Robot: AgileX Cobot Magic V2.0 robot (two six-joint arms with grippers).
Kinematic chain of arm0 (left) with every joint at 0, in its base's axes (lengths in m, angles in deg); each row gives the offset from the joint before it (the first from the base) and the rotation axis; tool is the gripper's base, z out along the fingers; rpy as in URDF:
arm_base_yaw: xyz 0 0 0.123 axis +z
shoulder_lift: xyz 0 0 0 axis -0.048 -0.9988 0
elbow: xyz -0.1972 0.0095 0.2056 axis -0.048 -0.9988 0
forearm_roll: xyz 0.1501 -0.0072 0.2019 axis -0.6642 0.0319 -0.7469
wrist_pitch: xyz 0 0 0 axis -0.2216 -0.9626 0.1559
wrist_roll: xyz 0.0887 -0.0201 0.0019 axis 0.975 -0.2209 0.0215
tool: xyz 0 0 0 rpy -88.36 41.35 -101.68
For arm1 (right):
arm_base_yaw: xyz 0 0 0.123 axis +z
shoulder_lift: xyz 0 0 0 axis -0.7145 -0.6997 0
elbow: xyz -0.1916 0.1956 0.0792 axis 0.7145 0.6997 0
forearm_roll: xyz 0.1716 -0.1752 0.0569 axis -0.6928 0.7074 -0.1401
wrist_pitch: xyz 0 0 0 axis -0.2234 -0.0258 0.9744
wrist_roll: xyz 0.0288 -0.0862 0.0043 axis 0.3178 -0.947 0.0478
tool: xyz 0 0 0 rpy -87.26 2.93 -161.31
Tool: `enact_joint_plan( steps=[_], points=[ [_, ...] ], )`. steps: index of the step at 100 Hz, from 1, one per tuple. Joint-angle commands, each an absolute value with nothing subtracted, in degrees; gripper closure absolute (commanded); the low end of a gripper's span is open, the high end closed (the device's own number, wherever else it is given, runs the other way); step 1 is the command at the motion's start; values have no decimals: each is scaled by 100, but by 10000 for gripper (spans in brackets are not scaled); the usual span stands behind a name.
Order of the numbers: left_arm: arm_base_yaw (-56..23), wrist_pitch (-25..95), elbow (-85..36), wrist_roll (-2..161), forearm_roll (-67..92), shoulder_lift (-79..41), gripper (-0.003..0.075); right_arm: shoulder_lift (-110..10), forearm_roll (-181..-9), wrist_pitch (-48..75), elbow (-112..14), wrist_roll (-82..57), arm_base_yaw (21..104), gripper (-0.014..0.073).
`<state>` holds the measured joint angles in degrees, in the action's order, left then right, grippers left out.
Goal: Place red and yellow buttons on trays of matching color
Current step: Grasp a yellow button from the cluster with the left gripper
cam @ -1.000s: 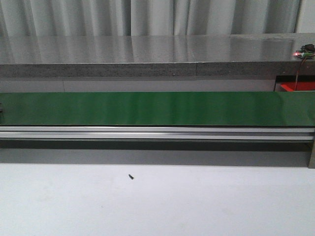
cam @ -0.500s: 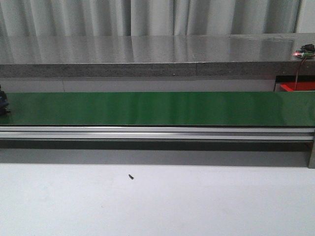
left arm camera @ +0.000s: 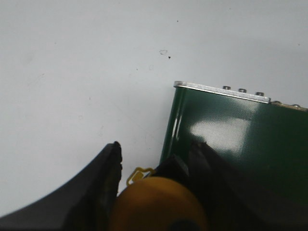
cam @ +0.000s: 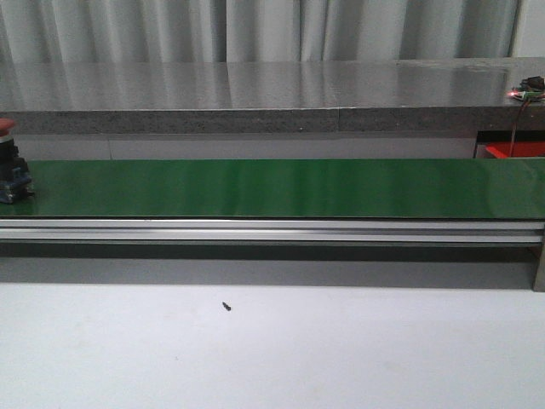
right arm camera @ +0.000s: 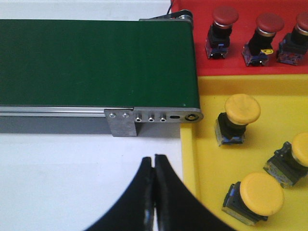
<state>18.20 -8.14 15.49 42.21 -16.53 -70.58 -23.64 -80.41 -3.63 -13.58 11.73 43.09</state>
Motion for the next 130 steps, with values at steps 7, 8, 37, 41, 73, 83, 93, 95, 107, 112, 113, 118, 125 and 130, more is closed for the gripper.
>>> enact_joint_plan(
  steps=[7, 8, 37, 41, 73, 83, 93, 95, 107, 112, 113, 118, 125, 130],
  points=[
    [1686, -717, 1732, 4222, -1608, -6693, 458, -2347, -8037, 14, -1502, 1184, 4300, 661],
    [1674, -733, 1732, 4222, -1597, -6693, 458, -2347, -8037, 14, -1502, 1184, 4300, 661],
    [1625, -627, 1732, 4222, -1534, -6766, 458, -2347, -8037, 14, -1502, 1184, 4300, 661],
    [1602, -627, 1718, 4222, -1534, -6797, 458, -2347, -8037, 14, -1502, 1184, 4300, 661],
    [1602, -638, 1718, 4222, -1439, -6895, 457, -2347, -8037, 14, -1502, 1184, 4300, 661],
    [1602, -623, 1710, 4222, -1356, -6895, 456, -2347, -8037, 14, -1502, 1184, 4300, 661],
    [1602, -634, 1710, 4271, -1356, -6895, 456, -2347, -8037, 14, -1502, 1184, 4300, 661],
    [1602, -645, 1710, 4286, -1356, -6895, 456, -2347, -8037, 14, -1502, 1184, 4300, 661],
    [1602, -669, 1707, 4361, -1356, -6895, 456, -2347, -8037, 14, -1502, 1184, 4300, 661],
    [1602, -669, 1707, 4361, -1356, -6895, 456, -2347, -8037, 14, -1502, 1184, 4300, 661],
    [1602, -669, 1707, 4361, -1356, -6895, 456, -2347, -8037, 14, -1502, 1184, 4300, 661],
    [1602, -679, 1707, 4364, -1279, -6895, 456, -2347, -8037, 14, -1502, 1184, 4300, 661],
    [1602, -673, 1707, 4374, -1260, -6895, 456, -2347, -8037, 14, -1502, 1184, 4300, 661],
    [1602, -698, 1707, 4401, -1260, -6895, 456, -2347, -8037, 14, -1502, 1184, 4300, 661]
  ],
)
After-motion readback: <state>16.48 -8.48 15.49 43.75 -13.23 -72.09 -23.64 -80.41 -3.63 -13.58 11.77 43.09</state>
